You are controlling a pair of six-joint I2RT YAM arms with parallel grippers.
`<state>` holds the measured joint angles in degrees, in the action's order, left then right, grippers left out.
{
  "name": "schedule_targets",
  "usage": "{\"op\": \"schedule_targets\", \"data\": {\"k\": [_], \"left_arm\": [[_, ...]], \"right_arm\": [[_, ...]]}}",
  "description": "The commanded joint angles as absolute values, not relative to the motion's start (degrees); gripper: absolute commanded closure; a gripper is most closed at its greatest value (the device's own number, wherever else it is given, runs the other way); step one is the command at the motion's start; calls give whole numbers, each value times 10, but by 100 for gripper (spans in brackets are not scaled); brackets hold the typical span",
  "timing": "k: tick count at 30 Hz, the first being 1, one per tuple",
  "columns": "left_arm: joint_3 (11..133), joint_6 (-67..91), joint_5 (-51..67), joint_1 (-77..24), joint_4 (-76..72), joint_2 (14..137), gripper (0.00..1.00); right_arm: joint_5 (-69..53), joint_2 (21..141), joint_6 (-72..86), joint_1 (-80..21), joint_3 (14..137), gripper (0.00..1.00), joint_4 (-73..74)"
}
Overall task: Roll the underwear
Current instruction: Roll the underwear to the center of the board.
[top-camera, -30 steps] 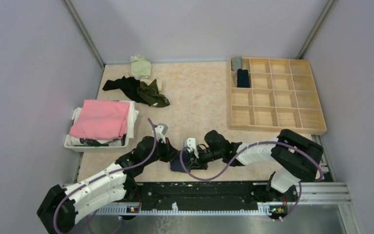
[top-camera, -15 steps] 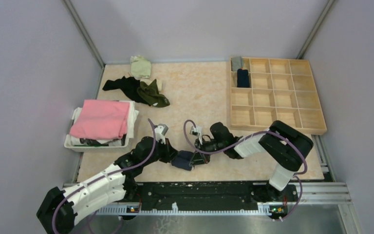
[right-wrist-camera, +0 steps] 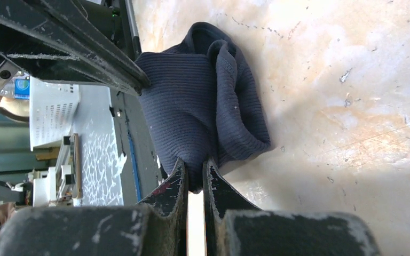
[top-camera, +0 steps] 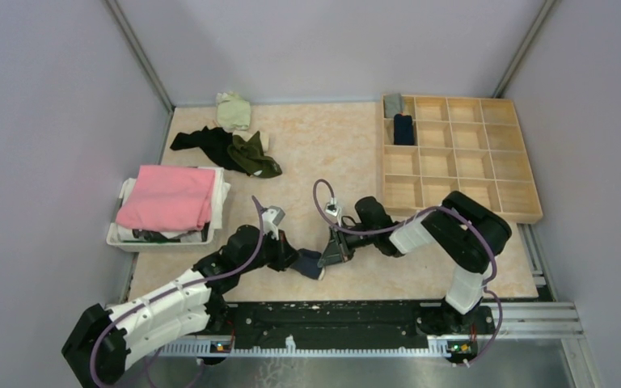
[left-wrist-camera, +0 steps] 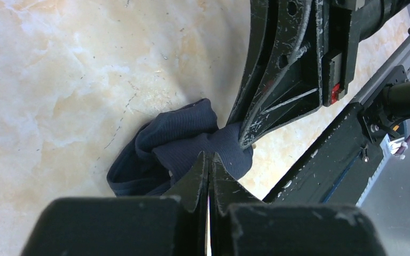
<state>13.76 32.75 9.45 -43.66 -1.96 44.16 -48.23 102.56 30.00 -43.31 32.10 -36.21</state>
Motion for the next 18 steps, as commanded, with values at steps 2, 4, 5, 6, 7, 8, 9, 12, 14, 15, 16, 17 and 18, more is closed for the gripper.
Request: {"op": "schedule_targets", "data": {"k": [2,4,5,6,7,8,9,12,14,15,16,17,18], "left_arm": [[145,313,122,-442,-63,452,100],[146,311,131,-443,-66,454,100],[146,308,135,-444,-70,454,100],[146,307,140,-445,-72,455,100],[146,305,145,-446,-74,454,100],[147,302,150,-447,-77,454,100],[147,300,155,-449,-79,454,100],[146,299,153,-455,-81,457,100],[144,303,134,-458,-72,468,100],[143,309,119,-459,-66,474,100],[140,316,104,-460,-64,480,100],[135,321,95,-460,-68,485,100],[129,331,80,-461,-69,489,100]], "right_arm": [[-414,1042,285,-430,334,100,-282],[-408,1041,283,-430,340,100,-270],[-406,1041,284,-430,342,100,-266],[-405,1041,285,-429,343,100,-265],[-404,1042,288,-428,344,100,-264],[-403,1042,288,-427,346,100,-262],[-402,1042,288,-426,347,100,-260],[-401,1040,289,-426,347,100,-257],[-400,1037,289,-426,347,100,-255],[-399,1036,289,-426,347,100,-255],[-399,1035,290,-426,347,100,-254],[-398,1033,289,-426,346,100,-253],[-397,1031,289,-426,347,100,-251]]}}
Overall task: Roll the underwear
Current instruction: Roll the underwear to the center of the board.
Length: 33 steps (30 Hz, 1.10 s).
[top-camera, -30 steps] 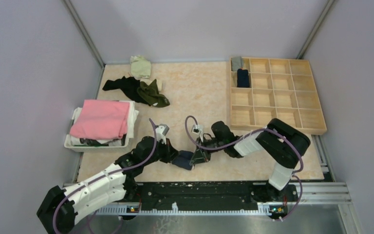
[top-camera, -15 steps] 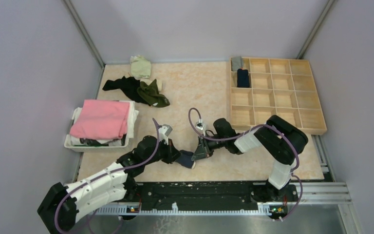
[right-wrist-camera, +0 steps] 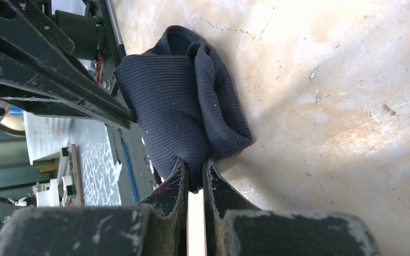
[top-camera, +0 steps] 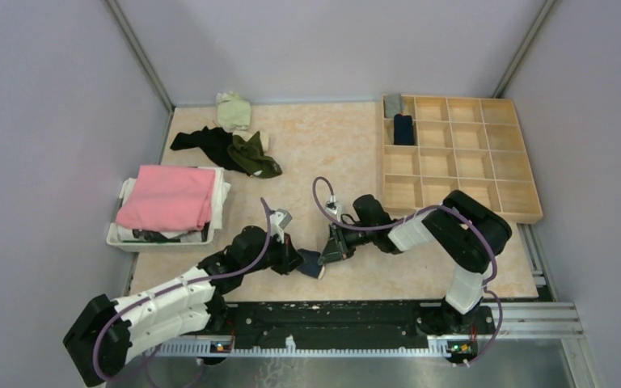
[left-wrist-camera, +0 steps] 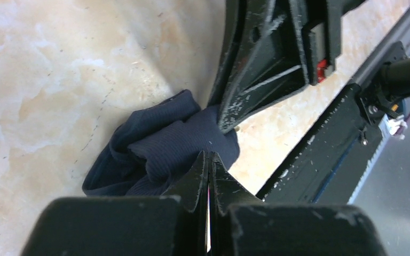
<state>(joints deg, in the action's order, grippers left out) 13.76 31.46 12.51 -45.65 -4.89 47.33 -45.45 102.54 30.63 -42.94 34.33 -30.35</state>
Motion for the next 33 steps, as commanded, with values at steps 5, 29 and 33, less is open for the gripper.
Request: {"op": "schedule_targets", "data": {"k": [5,29,33], "left_arm": [[105,372,-21,-461,-78,495,100],[73,361,-3,-461,-127,528,100],[66,357,16,-465,-133,519,100]], "right_arm": [[-386,1008,280,-426,349,89,-234],[-363,936,97,-424,551,21,80],[-378,973,110,-424,565,21,90]]}}
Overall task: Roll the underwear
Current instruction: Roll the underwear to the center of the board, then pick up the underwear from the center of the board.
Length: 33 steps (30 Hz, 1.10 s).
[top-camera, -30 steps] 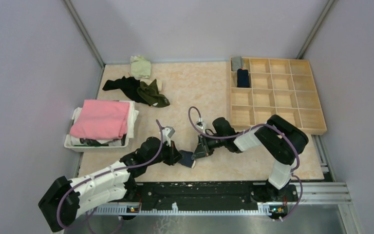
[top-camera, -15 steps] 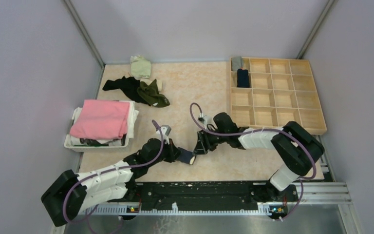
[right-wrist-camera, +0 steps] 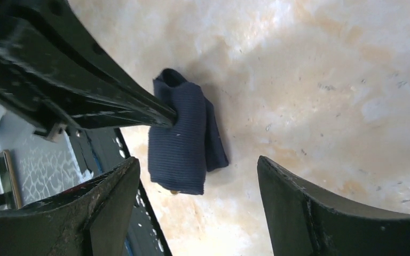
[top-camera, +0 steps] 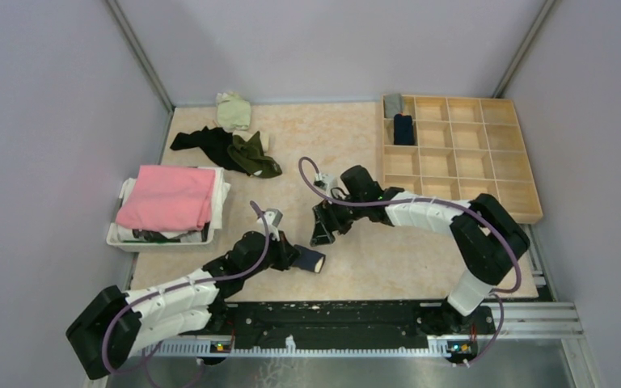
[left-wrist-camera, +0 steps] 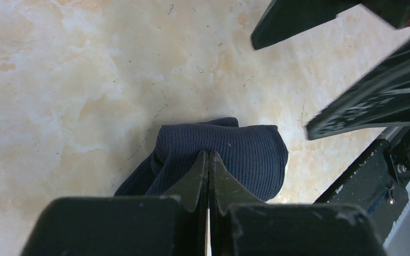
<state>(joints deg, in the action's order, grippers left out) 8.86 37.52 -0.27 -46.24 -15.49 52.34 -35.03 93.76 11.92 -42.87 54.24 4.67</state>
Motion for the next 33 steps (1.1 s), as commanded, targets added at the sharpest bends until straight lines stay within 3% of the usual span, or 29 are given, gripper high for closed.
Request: {"op": "schedule_targets", "data": {"k": [1,12,33], "left_arm": [[63,356,20,-467,-135,515,100],[51,354,31,-487,-147,508,100],[44,360,14,-497,-120,479,100]], "right_arm": [[-383,982,113,-424,569,21,94],[-418,1058,157,-431,591,21,84],[-425,1134,103,-478,590,38,116]]}}
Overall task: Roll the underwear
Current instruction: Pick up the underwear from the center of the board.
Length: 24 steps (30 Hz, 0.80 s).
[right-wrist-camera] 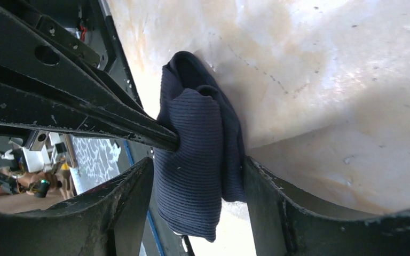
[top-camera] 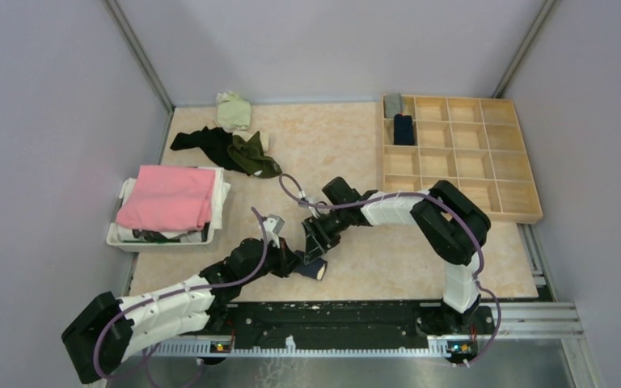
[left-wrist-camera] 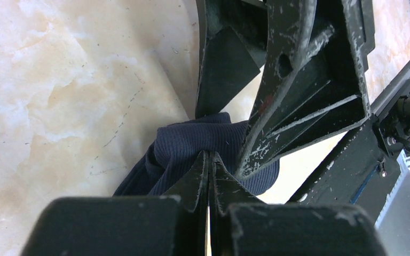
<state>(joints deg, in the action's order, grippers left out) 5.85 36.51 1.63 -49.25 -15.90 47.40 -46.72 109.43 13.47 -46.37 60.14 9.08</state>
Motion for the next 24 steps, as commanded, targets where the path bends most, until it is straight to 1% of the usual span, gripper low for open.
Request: {"op": "schedule_targets", "data": {"k": [1,3,7,14,16,17,20,24], "left_arm": [[44,360,14,-497,-120,479,100],[45,359,14,-497,-120,481,100],[45,360,13,-499,-119,480,100],[53,363,5,-500,-109,473,100],[66,365,-4,-500,-96,463,100],[78,366,-19,-500,-85,456,100],[136,368,-50,-500,-29,430,100],[219,371,-103,-500,51,388,85]], "right_arm": [[-427,1136,103,-479,590,40,114],[-432,1141,100,-479,588,43,109],[-436,1149,96,-479,588,55,106],[-455,1139,100,-478,571,83,83],[-462,1130,104,-478,559,93,72],[-464,1125,108,-479,552,99,62],[-459,1099,130,-478,518,100,20],[-429,1038,167,-475,470,100,-48]]}}
